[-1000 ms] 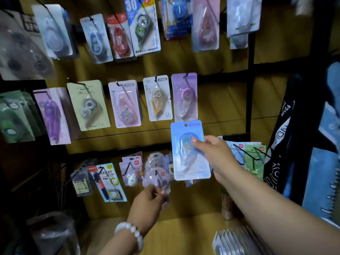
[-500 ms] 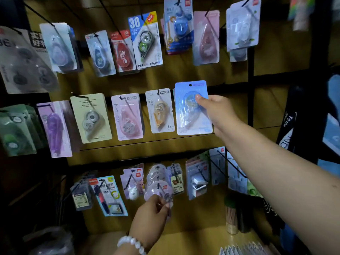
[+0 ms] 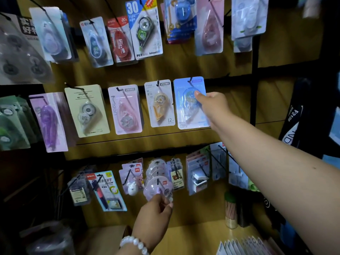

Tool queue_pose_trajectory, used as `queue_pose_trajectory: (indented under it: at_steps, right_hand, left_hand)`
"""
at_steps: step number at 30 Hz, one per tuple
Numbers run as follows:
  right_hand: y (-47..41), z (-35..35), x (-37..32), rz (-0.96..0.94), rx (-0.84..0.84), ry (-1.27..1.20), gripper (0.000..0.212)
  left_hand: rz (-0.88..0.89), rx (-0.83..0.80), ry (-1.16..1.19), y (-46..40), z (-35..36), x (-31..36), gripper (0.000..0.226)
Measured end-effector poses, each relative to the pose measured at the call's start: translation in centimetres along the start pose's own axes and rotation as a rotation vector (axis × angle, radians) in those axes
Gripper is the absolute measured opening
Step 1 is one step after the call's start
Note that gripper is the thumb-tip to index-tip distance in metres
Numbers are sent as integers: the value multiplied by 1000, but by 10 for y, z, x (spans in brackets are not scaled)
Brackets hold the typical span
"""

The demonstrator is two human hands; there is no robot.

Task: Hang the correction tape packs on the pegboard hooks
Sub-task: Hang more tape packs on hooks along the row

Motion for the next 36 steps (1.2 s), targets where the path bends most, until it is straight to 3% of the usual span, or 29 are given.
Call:
queue_pose_trajectory:
  at_steps: [12, 19, 25, 30, 36]
  right_hand:
    - [-10, 4, 29, -10, 118, 306, 42]
    - [23, -13, 79, 81, 40, 328, 38]
    - [70, -22, 148, 68, -9, 431, 31]
    - [104, -39, 225, 71, -66, 713, 39]
    - [106, -88, 303, 265, -71, 937, 38]
  left_hand:
    - [26, -19, -20, 2, 9, -6, 12]
    - [64, -31, -75, 10, 16, -6, 13]
    - [65, -118, -229, 23, 28, -14, 12]
    - [34, -216, -335, 35, 47, -32, 23]
    - [8, -364, -356, 43, 86, -50, 31]
Point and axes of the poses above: each hand's wrist, its own y-axis away from the middle knuckle, its own z-axis out of the palm, x = y × z, the point moved 4 cm from there along -y, towards the middle knuckle, and after that the axes turned 15 degrees about z, right-handed, at the moved point
